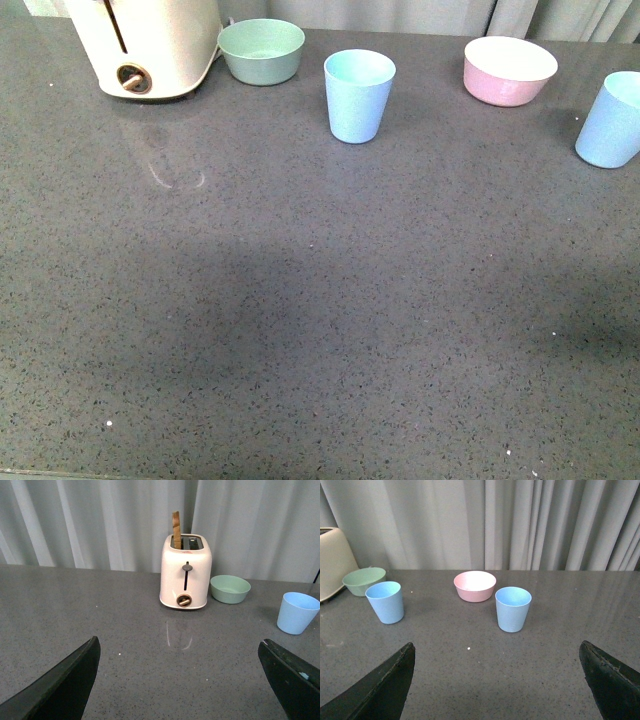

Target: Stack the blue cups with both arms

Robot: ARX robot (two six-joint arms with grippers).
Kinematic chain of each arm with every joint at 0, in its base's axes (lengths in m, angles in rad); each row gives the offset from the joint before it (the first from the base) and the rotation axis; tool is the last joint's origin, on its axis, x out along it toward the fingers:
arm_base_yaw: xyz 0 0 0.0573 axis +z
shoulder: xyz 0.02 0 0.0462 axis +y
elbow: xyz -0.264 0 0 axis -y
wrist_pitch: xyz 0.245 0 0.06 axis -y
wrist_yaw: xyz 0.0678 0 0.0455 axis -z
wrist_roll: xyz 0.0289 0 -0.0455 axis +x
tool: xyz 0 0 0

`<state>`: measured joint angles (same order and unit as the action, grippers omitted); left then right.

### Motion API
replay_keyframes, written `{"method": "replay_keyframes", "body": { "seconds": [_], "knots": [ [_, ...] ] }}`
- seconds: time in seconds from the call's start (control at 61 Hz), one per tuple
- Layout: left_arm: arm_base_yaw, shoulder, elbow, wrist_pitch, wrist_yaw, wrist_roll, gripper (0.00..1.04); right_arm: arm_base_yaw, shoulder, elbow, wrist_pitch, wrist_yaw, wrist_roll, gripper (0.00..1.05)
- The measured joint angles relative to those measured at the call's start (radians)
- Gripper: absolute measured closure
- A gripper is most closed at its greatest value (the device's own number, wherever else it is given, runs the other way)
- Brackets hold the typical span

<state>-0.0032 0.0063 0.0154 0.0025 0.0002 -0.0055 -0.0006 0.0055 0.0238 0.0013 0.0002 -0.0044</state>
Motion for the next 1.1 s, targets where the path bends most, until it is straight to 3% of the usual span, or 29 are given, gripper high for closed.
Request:
{"method": "replay_keyframes", "body": {
  "seconds": [0.705,0.77,0.836,0.902,1.098],
  "knots": [
    [0.0,0.002,0.001,-0.003,0.003,-0.005,0.09,0.0,0.0,0.0,0.0,0.0,0.0,0.09],
    [0.008,0.129,0.095,-0.229,0.082,-0.103,0.09,0.0,0.0,0.0,0.0,0.0,0.0,0.09],
    [-0.015,0.311,0.189,-0.357,0.094,-0.214,0.09,0.0,0.0,0.0,0.0,0.0,0.0,0.09],
    [-0.045,0.469,0.248,-0.328,0.093,-0.285,0.09,0.0,-0.001,0.0,0.0,0.0,0.0,0.09],
    [-0.143,1.028,0.532,-0.048,0.105,-0.381,0.09,0.0,-0.001,0.0,0.0,0.0,0.0,0.09]
  ]
}}
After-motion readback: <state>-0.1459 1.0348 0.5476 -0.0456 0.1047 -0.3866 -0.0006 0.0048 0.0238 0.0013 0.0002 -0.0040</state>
